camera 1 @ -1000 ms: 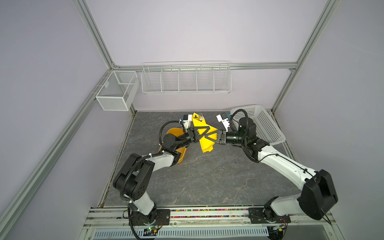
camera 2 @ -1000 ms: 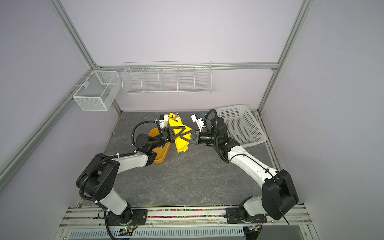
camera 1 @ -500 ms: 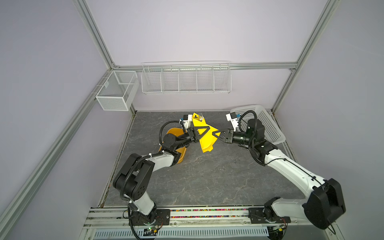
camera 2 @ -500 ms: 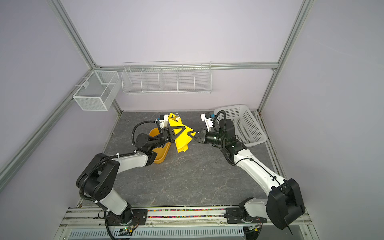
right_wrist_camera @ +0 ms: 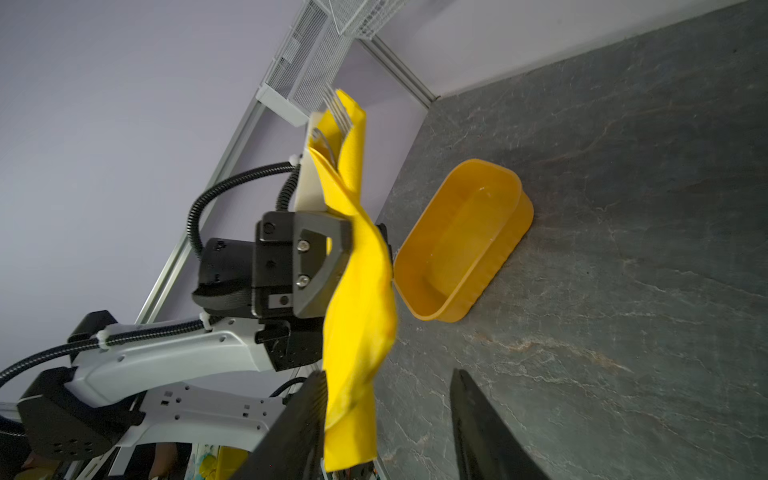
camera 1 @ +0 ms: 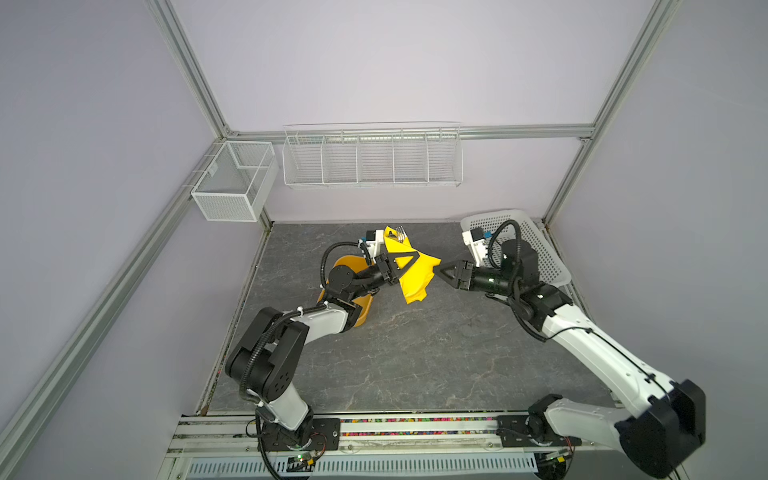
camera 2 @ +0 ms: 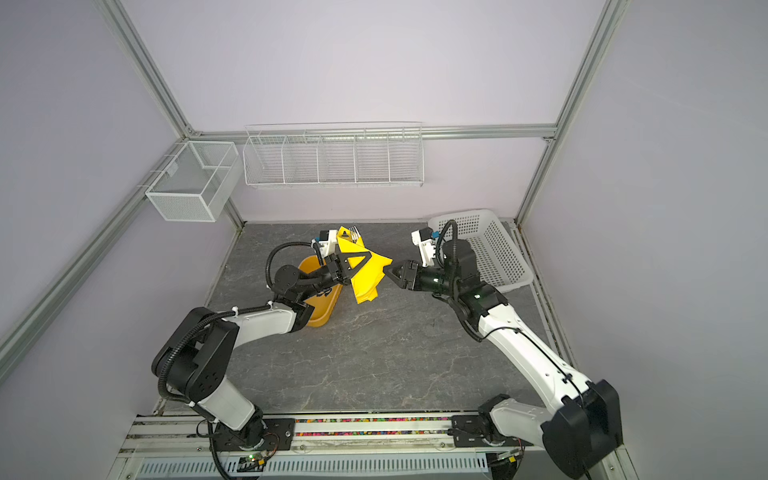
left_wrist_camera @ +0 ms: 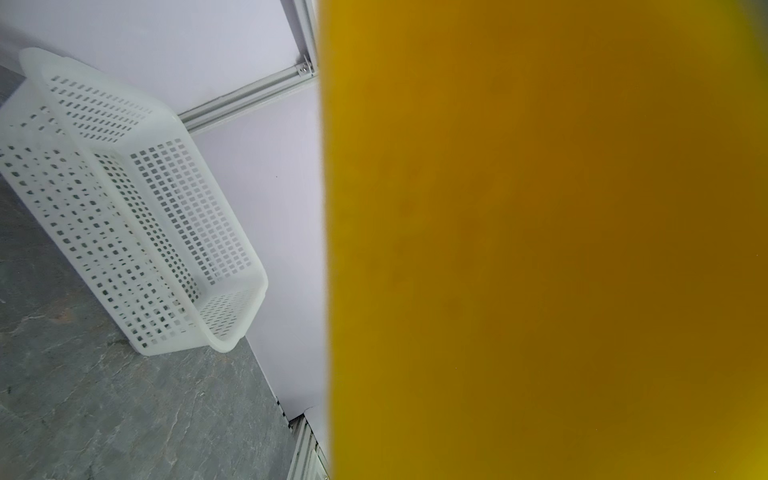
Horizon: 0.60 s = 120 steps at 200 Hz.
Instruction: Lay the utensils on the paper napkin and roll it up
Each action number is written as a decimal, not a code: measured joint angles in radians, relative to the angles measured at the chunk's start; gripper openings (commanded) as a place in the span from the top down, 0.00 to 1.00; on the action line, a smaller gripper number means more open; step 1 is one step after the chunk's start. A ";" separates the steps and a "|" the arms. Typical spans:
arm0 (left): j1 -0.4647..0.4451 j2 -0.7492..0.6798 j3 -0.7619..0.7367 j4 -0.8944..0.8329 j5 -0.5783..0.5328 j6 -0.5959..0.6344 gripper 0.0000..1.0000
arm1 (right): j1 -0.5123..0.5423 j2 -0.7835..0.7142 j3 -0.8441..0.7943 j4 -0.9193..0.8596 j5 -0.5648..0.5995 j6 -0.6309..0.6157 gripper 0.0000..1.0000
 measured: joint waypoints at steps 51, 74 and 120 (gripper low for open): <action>0.000 -0.013 0.000 -0.066 -0.044 0.037 1.00 | 0.085 -0.045 0.071 -0.183 0.085 -0.058 0.04; 0.000 -0.013 0.000 -0.075 -0.050 0.040 1.00 | 0.135 -0.002 0.066 -0.201 0.087 -0.055 0.03; 0.000 -0.015 0.000 -0.080 -0.050 0.040 1.00 | 0.167 0.113 0.068 -0.207 0.079 -0.068 0.17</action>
